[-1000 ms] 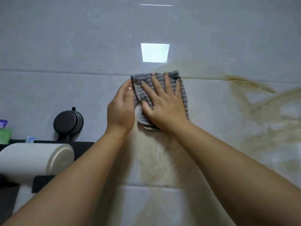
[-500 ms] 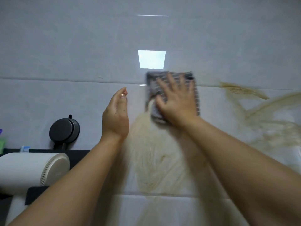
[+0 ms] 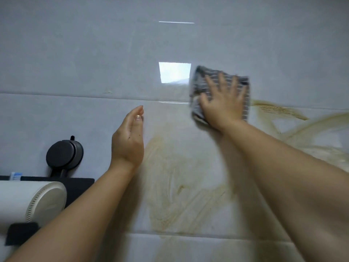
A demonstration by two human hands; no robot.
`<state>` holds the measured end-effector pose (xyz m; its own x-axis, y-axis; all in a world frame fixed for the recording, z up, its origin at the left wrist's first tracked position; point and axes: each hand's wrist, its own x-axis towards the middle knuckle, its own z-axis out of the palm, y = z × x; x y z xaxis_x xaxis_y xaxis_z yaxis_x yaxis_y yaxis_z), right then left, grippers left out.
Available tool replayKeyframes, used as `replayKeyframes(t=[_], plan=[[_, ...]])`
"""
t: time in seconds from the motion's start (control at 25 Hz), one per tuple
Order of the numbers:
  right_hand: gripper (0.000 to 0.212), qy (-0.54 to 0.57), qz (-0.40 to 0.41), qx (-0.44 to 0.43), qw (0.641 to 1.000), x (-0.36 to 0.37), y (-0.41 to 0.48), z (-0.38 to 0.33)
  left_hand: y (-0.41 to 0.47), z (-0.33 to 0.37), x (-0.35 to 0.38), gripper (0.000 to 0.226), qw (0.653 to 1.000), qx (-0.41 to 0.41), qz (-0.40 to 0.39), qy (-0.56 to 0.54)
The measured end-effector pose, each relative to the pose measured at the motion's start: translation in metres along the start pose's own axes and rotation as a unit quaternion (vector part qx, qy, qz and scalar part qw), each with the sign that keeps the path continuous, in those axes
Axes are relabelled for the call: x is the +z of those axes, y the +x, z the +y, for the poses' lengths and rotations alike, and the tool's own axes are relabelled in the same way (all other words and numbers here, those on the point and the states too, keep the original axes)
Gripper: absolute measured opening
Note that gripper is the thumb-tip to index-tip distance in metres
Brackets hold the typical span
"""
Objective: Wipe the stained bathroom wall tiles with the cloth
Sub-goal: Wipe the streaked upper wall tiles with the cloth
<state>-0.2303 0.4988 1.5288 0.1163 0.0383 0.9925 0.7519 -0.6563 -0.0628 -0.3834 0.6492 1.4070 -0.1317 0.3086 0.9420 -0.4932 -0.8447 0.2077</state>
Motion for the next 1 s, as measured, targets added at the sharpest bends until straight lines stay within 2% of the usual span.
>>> replayKeyframes(t=[0.08,0.12,0.2,0.28,0.32,0.4,0.44,0.48,0.56,0.64,0.68,0.76,0.8,0.88,1.0], plan=[[0.061,0.005,-0.005,0.056,0.998,-0.003,-0.009,0.007,0.005,0.001,-0.003,0.043,0.998,-0.031,-0.003,-0.054],[0.061,0.007,-0.005,0.033,0.999,0.000,-0.024,-0.012,0.009,0.002,-0.004,0.039,0.994,-0.051,0.004,-0.095],[0.061,0.008,-0.012,-0.102,0.995,0.014,-0.065,-0.060,0.016,0.009,-0.006,0.032,0.980,-0.093,0.023,-0.175],[0.060,0.002,-0.012,-0.215,0.977,0.024,-0.085,-0.081,0.020,0.015,-0.011,0.031,0.972,-0.118,0.033,-0.200],[0.060,0.001,-0.012,-0.212,0.977,0.022,-0.078,-0.079,0.019,0.017,-0.014,0.032,0.975,-0.122,0.039,-0.182],[0.059,0.014,-0.020,-0.129,0.991,0.017,-0.071,-0.073,0.013,0.018,-0.022,0.034,0.981,-0.126,0.068,-0.133],[0.059,0.018,-0.016,-0.117,0.993,0.020,-0.081,-0.074,0.009,0.018,-0.026,0.035,0.982,-0.126,0.080,-0.118],[0.060,0.021,-0.002,-0.145,0.989,0.027,-0.100,-0.079,0.006,0.018,-0.029,0.036,0.983,-0.126,0.086,-0.107],[0.060,0.015,-0.002,-0.266,0.964,0.034,-0.148,-0.093,-0.003,0.020,-0.034,0.038,0.985,-0.129,0.082,-0.082],[0.060,0.003,0.000,-0.314,0.949,0.037,-0.151,-0.087,-0.017,0.022,-0.038,0.038,0.985,-0.138,0.079,-0.065],[0.061,-0.003,0.002,-0.291,0.957,0.034,-0.135,-0.081,-0.023,0.023,-0.039,0.039,0.986,-0.139,0.075,-0.053],[0.061,0.008,-0.012,-0.187,0.982,0.028,-0.115,-0.077,-0.034,0.024,-0.044,0.042,0.989,-0.130,0.072,-0.023],[0.061,0.012,-0.003,-0.171,0.985,0.030,-0.123,-0.081,-0.039,0.025,-0.046,0.043,0.989,-0.128,0.074,-0.018],[0.061,0.039,0.016,-0.232,0.972,0.040,-0.175,-0.098,-0.047,0.024,-0.048,0.044,0.988,-0.131,0.075,-0.020],[0.060,0.045,-0.003,-0.387,0.921,0.048,-0.250,-0.101,-0.060,0.021,-0.051,0.044,0.988,-0.145,0.058,-0.004]])
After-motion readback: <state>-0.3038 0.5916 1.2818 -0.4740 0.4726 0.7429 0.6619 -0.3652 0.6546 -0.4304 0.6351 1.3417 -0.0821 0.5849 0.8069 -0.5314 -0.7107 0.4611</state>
